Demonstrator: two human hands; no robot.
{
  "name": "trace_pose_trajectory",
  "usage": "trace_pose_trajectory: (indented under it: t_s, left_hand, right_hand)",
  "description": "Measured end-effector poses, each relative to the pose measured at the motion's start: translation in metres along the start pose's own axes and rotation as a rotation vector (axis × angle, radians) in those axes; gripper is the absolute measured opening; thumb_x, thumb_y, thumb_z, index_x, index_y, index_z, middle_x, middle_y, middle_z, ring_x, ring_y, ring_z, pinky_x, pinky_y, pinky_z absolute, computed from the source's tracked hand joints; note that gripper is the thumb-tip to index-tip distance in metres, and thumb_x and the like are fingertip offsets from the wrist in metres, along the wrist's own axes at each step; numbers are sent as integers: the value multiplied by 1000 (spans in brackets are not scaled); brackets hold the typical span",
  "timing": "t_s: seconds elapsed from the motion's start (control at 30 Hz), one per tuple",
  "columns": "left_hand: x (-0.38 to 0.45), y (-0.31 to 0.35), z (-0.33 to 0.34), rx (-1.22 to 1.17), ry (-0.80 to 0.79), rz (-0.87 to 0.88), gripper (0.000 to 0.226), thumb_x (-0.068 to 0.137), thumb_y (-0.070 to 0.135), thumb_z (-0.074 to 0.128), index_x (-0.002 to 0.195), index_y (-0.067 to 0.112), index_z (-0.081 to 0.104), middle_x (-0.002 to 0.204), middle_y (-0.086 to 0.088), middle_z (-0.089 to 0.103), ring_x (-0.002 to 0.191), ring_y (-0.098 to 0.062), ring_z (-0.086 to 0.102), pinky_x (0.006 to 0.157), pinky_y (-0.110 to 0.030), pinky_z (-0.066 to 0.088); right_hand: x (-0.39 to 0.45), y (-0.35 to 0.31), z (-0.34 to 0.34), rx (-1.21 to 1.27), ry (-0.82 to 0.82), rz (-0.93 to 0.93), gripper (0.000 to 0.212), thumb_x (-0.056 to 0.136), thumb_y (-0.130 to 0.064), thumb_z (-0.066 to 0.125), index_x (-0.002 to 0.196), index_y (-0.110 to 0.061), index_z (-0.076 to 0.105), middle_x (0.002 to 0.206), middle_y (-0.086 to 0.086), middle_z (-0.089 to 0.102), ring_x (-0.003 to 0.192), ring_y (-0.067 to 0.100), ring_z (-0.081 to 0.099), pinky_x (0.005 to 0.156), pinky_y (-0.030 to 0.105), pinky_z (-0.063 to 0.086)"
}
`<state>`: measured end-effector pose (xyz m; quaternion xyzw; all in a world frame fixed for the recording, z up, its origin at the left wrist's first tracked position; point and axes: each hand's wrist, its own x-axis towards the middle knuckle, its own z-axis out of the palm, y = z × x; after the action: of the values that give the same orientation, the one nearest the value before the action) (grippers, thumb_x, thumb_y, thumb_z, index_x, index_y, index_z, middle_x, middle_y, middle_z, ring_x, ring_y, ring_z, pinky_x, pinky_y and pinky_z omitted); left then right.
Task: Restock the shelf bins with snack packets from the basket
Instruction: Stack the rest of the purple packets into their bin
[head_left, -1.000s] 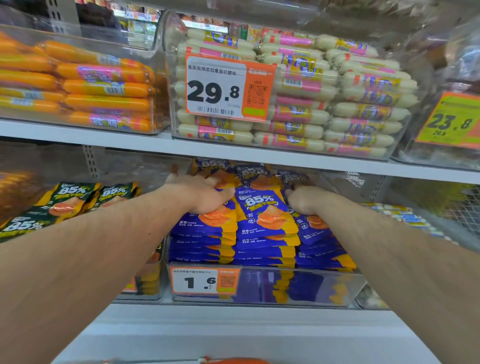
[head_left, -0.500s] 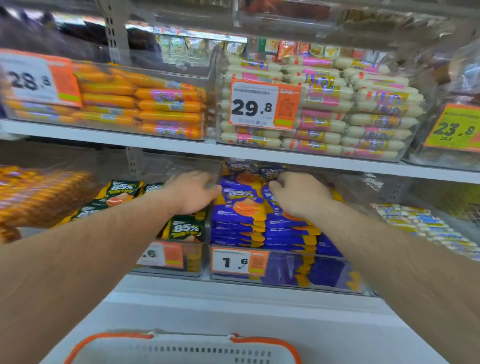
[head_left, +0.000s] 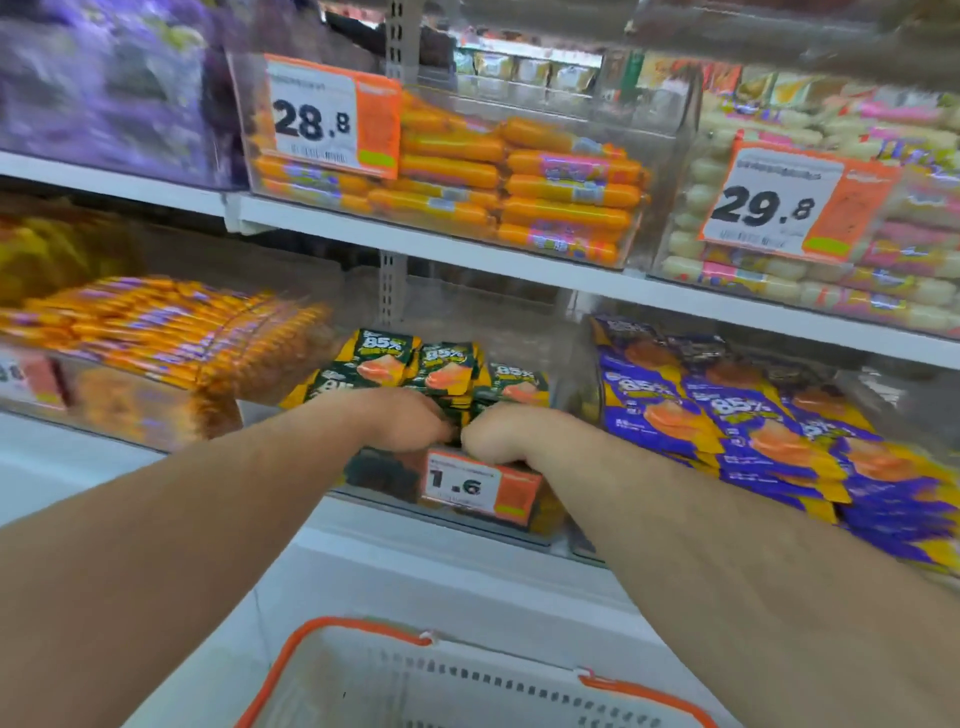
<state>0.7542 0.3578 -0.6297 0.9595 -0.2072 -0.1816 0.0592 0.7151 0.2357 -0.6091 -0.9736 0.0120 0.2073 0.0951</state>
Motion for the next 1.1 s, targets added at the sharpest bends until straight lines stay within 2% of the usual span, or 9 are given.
trace_pose_trajectory:
  t_s: [0.07, 0.2, 0.3, 0.43, 0.6, 0.73, 0.87, 0.97, 1.1]
  left_hand:
    - [1, 1, 0, 12, -27, -3, 33, 103, 28, 40, 124, 13, 60, 126, -8, 60, 116, -25, 55, 91, -28, 40]
    - [3, 0, -4, -46, -65, 25, 37, 101, 38, 42, 117, 12, 63, 116, -7, 67, 105, -22, 62, 89, -32, 43]
    - [12, -18, -12, -38, 47, -41, 55, 96, 52, 41, 142, 22, 45, 146, -6, 46, 132, -27, 43, 108, -40, 35]
    - [17, -55, -18, 160, 3, -230, 70, 96, 60, 36, 155, 29, 15, 163, -5, 6, 148, -33, 14, 118, -48, 21]
    - [15, -71, -18, 281, -108, -300, 40, 90, 65, 40, 110, 31, 45, 155, -9, 31, 134, -32, 41, 108, -45, 34]
    - [24, -76, -17, 226, -65, -276, 66, 91, 56, 44, 147, 21, 41, 155, -12, 31, 138, -34, 36, 109, -47, 35]
    - [38, -75, -30, 95, 49, -232, 75, 95, 62, 37, 156, 32, 6, 163, -1, -12, 149, -31, -8, 119, -54, 8]
    - [53, -72, -38, 133, 43, -226, 73, 97, 61, 33, 156, 28, 6, 163, -1, -13, 150, -31, -4, 120, -52, 9]
    - [70, -79, -37, 141, 11, -248, 71, 98, 58, 33, 157, 27, 5, 163, -3, -9, 150, -33, 4, 119, -52, 11]
  right_hand:
    - [6, -1, 0, -10, -2, 24, 30, 102, -8, 33, 112, -3, 61, 82, 3, 47, 71, 20, 44, 70, 29, 36]
    - [28, 7, -11, 45, 162, 118, 26, 95, -9, 38, 71, -7, 48, 72, 5, 40, 65, 19, 41, 55, 28, 31]
    - [48, 7, -23, 55, 315, 167, 20, 91, -19, 49, 98, -5, 61, 98, 12, 61, 83, 25, 58, 62, 28, 44]
    - [67, 6, -21, -64, 202, 177, 39, 99, -20, 39, 133, -4, 51, 139, 19, 49, 123, 34, 49, 102, 39, 42]
    - [74, -2, -15, -141, 129, 184, 39, 100, -13, 35, 133, 0, 50, 137, 18, 50, 120, 28, 54, 99, 35, 48]
    - [91, -12, -18, -123, 198, 197, 47, 90, -29, 37, 127, -7, 58, 134, 16, 55, 117, 36, 55, 99, 47, 47]
    - [85, -30, -23, -92, 235, 217, 56, 104, -42, 31, 149, -8, 32, 155, 18, 32, 139, 36, 34, 114, 44, 28]
    - [88, -37, -25, -68, 131, 146, 43, 108, -19, 23, 148, -7, 31, 152, 15, 36, 135, 30, 39, 104, 32, 32]
    - [96, -28, -24, -71, 103, 138, 45, 106, -18, 24, 148, -6, 32, 150, 19, 37, 132, 30, 42, 103, 32, 33]
